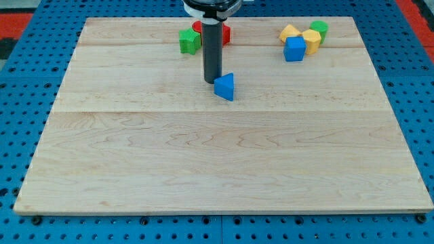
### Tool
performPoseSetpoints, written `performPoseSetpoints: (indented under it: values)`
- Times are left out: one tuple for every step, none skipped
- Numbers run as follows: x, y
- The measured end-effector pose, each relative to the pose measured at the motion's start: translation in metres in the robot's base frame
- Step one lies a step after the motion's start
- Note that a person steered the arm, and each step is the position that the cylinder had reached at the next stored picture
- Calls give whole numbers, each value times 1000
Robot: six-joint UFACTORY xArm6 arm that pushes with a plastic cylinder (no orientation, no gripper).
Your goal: Place the triangle to the bottom right side of the hexagon
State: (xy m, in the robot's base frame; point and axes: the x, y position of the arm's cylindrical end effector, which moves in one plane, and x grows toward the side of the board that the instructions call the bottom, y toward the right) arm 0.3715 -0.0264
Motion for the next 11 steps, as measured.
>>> performPoseSetpoints:
  values:
    - [15,-38]
    - [21,65]
    - [22,131]
    - [64,90]
    - [50,132]
    - [29,195]
    - [13,229]
    - [25,246]
    - [24,255]
    - [-9,252]
    - [-39,248]
